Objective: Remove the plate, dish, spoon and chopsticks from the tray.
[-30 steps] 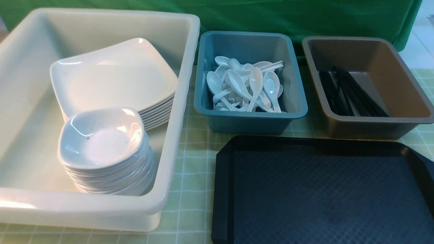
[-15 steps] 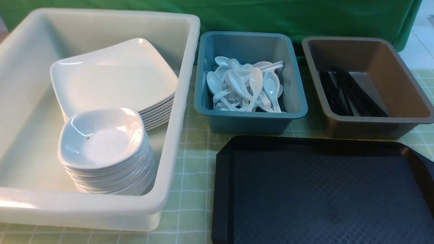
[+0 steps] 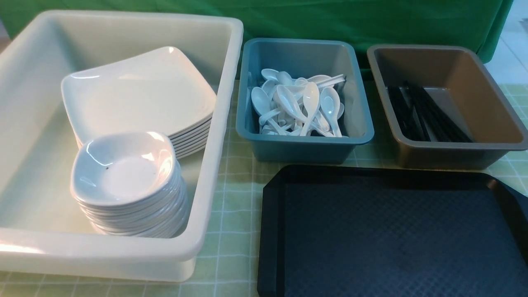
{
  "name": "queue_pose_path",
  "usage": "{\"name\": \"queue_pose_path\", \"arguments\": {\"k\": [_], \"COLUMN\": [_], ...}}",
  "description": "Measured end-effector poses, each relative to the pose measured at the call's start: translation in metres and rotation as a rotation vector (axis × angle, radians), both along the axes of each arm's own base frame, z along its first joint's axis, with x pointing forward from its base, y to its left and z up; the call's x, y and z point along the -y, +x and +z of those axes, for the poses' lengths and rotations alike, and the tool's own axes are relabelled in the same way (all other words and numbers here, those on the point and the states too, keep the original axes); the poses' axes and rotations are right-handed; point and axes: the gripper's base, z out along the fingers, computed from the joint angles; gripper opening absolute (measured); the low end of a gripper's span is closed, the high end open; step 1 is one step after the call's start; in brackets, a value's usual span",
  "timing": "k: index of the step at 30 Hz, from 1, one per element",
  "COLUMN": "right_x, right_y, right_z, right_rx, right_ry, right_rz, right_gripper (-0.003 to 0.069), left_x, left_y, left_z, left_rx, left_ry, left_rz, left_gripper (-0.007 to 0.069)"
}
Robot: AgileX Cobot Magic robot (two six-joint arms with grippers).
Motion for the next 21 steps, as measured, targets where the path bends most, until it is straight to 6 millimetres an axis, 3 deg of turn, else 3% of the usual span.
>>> {"name": "queue_pose_path", "arguments": {"k": [9,13,21], "right_x": [0.003,0.003,0.003], "right_y": [-0.003,-0.002,-0.002], "right_z": [-0.057,-0.076,-0.077], "right_rx": [-0.025,-0.079,-0.079], "right_ry": [-0.108,-0.121,-0.123], "right_rz": [-0.017,-0.016,-0.016], "right_gripper": [0.0095,0.0104,0.0121], "left_x": [0.006,0.008,0.012], "left_y": [-0.033,-0.045,-0.078], "left_z": [-0.053,-0.058,-0.051], "left_rx": [-0.178,-0.188,-0.129], "left_ry": [-0.021,-0.021,-0.004], "left_rz": [-0.006,-0.006,-0.004], "left_gripper": [-0.0012,-0.0012,-0.0012]}}
